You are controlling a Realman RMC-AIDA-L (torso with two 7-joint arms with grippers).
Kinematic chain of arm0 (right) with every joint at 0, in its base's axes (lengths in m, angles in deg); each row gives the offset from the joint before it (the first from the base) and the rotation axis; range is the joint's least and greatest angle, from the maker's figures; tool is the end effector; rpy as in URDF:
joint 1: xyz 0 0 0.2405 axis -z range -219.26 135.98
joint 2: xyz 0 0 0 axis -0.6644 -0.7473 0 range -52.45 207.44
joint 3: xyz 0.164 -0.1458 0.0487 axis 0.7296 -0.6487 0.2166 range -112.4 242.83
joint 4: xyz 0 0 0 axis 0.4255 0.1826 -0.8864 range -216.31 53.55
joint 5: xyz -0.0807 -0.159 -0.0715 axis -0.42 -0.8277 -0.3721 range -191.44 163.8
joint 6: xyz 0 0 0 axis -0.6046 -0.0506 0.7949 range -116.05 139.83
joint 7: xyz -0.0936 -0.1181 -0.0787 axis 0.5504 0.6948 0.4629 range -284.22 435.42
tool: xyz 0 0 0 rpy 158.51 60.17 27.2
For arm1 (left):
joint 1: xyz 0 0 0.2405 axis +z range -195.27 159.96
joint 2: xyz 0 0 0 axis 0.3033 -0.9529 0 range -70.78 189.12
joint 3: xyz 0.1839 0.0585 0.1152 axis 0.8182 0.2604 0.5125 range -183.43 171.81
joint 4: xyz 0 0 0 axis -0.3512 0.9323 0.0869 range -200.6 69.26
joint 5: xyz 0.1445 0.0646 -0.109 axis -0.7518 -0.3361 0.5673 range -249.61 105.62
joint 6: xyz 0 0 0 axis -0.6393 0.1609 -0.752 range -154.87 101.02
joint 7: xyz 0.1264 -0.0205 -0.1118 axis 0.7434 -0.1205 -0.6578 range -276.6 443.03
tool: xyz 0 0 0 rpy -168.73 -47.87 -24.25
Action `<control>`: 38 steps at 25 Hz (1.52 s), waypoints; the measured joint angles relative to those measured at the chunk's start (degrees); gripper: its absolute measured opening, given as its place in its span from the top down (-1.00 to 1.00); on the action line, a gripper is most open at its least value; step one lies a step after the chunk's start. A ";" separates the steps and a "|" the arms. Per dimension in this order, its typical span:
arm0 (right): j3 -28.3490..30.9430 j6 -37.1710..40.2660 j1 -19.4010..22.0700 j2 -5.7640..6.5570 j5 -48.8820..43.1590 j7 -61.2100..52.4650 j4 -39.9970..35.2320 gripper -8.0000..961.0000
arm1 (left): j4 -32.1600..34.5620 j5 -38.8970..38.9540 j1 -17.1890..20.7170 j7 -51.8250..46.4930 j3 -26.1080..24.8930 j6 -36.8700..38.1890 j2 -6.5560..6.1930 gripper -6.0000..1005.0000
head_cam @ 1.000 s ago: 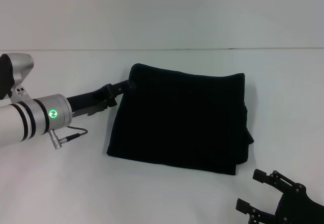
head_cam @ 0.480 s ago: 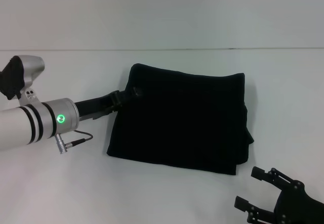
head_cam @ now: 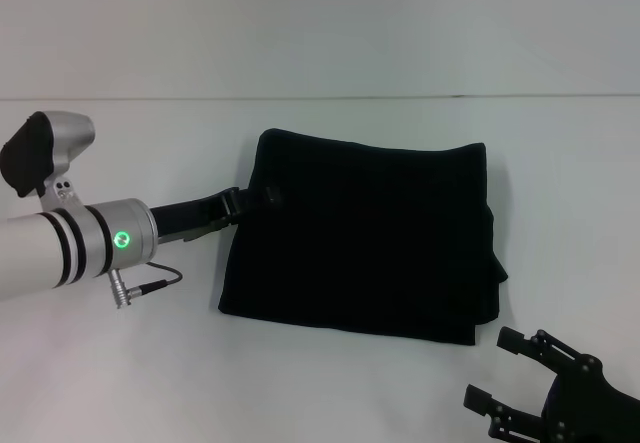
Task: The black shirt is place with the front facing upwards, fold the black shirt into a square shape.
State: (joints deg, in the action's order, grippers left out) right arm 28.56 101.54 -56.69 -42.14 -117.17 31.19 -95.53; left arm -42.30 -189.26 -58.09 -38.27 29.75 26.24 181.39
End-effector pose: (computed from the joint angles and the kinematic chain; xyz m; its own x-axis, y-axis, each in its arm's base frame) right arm 0.2745 0.2169 -0.0475 0.6923 -0.2513 -0.6765 -0.5403 -0.8019 -0.2551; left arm -0.2393 0.3786 -0.0551 0.1158 0.7804 0.6144 0.9891 -0.1471 0.0004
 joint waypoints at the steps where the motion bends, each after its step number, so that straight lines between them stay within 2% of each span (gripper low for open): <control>1: 0.00 0.00 0.00 -0.02 0.03 -0.01 -0.01 -0.91 | 0.01 0.00 0.02 -0.02 0.05 -0.08 -0.01 -0.72; 2: 0.01 0.00 0.01 -0.04 0.10 -0.03 -0.02 -0.91 | 0.01 -0.01 0.02 -0.07 0.10 -0.06 -0.01 -0.72; 7: 0.01 0.00 -0.02 -0.07 0.26 -0.05 -0.12 -0.91 | -0.05 -0.09 0.03 -0.94 0.56 0.69 -0.04 -0.35; 12: 0.01 0.00 -0.27 -0.07 0.34 -0.07 -0.16 -0.91 | -0.20 -0.31 0.33 -1.29 0.57 2.00 0.10 0.11; 26: 0.01 0.00 -0.79 -0.07 0.35 -0.07 -0.05 -0.91 | -0.87 -0.38 1.63 -1.49 -0.08 4.56 0.67 0.88; 31: 0.01 0.00 -0.97 -0.08 0.34 -0.07 -0.09 -0.91 | -0.72 -0.23 2.13 -1.48 -2.38 5.80 0.68 0.88; 38: 0.02 -0.03 -1.11 -0.07 0.34 -0.07 -0.20 -0.91 | 2.49 -0.18 3.99 1.63 -5.79 9.61 0.64 0.72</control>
State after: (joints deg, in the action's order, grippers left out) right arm 28.59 101.51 -57.79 -42.21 -116.82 31.13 -95.73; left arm -39.81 -189.44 -54.10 -36.64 23.96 35.85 182.03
